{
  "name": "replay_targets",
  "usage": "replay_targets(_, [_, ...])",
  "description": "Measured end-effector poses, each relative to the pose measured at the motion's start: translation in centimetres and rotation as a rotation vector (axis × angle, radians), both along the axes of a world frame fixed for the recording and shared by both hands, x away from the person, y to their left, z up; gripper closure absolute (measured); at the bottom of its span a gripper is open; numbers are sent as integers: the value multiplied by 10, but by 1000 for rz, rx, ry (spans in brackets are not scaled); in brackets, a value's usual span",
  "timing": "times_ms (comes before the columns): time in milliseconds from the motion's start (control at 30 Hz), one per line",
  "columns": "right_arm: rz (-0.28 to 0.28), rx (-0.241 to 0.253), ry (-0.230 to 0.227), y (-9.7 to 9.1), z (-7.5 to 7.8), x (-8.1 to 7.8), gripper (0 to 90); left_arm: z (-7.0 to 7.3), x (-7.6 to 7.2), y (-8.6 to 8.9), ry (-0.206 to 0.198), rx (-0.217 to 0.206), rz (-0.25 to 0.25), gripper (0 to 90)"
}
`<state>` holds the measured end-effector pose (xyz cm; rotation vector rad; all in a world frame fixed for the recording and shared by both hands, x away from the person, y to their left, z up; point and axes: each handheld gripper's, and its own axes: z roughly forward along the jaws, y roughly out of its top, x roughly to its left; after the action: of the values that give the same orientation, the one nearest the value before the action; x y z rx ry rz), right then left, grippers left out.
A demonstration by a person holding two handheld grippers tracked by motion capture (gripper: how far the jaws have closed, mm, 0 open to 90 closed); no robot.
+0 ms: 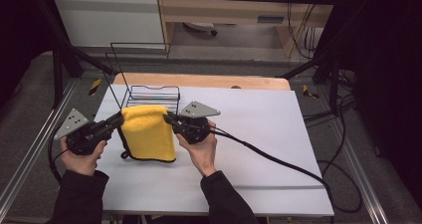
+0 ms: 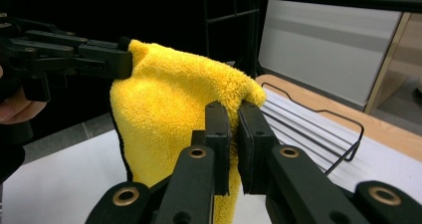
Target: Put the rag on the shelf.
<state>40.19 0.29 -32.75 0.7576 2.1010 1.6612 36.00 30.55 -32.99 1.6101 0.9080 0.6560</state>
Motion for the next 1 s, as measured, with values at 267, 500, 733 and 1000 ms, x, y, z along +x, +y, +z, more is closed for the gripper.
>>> replay_targets(267, [-2, 8, -41, -1, 16, -1, 849, 11, -2, -1, -44, -12, -1, 819])
replay_targets(500, [-7, 18, -73, 0, 26, -2, 849, 19, -1, -1, -71, -25, 4, 818])
replay_targets(733, [-15, 31, -98, -1, 32, -2, 849, 25, 1, 0, -91, -38, -1, 818])
replay_targets(1000, [-15, 35, -132, 1, 44, -2, 849, 35, 3, 3, -127, -53, 14, 818])
